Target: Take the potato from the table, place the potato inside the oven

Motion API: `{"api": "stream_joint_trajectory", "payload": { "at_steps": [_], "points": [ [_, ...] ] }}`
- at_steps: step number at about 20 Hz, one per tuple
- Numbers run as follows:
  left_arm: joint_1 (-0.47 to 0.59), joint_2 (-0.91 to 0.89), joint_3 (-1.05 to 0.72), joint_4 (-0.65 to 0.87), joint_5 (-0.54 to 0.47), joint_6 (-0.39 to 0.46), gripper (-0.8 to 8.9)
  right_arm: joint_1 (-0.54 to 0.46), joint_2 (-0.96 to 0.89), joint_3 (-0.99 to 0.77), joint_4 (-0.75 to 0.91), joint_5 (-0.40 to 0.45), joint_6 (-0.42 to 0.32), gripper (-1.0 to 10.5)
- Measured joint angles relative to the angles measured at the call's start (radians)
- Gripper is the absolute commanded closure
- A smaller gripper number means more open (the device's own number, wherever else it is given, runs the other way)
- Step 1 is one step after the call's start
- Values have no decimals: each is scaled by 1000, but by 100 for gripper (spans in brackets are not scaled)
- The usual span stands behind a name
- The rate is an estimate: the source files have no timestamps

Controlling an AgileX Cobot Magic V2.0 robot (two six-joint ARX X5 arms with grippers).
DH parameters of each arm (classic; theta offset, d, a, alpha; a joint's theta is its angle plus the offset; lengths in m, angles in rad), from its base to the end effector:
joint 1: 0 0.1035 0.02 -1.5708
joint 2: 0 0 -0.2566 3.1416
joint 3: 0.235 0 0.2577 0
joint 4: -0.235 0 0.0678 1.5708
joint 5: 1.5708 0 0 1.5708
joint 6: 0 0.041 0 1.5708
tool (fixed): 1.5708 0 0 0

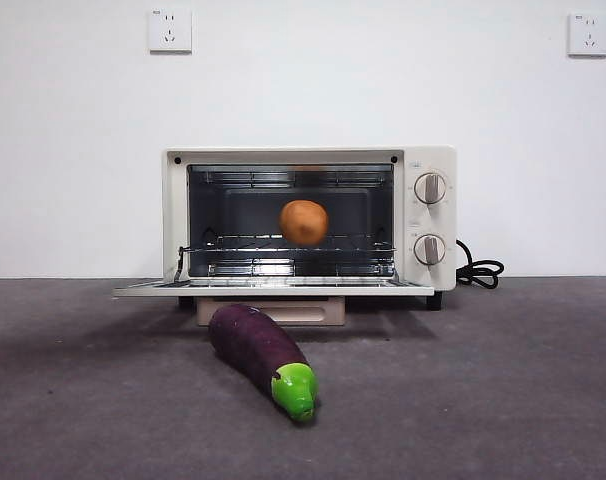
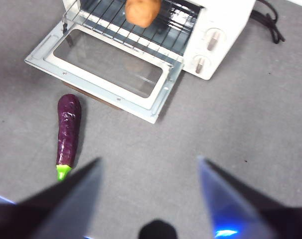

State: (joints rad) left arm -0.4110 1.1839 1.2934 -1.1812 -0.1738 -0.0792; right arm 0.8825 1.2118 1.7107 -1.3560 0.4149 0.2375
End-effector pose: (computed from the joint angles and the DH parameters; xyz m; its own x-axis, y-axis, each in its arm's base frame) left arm 0.2022 -0.0804 0.3332 0.5013 -0.0298 -0.8648 0.2530 0.9608 0.1135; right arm 0.1336 0.1364 0.4367 0.6919 0.2066 -0.6918 -0.4111 0.9005 -0.1421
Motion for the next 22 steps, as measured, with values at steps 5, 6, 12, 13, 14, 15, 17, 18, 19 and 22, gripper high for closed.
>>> {"api": "stream_joint_trajectory", "payload": {
  "at_steps": [5,6,12,13,14,15,17,18,19,22],
  "points": [
    [158,179,0,107,200,45,820,0,-109,0,-1,-30,14,960],
    [193,222,0,139,251,46,820,0,-137,0,-1,-30,17,958],
    [276,432,0,238,334,40,820,0,-257,0,-1,-30,61,958],
    [278,462,0,248,334,33,820,0,-270,0,-1,-30,63,958],
    [278,489,0,262,338,29,820,0,-283,0,-1,-30,66,958],
    [278,513,0,284,351,23,820,0,-293,0,-1,-30,66,958],
    [278,553,0,325,387,-2,820,0,-307,0,-1,-30,69,958],
    [278,570,0,343,406,-17,820,0,-311,0,-1,-31,73,958],
    [278,584,0,360,423,-34,820,0,-313,0,-1,-35,77,958],
    [278,624,0,394,433,-89,820,0,-314,0,-1,-60,85,958]
  ]
}}
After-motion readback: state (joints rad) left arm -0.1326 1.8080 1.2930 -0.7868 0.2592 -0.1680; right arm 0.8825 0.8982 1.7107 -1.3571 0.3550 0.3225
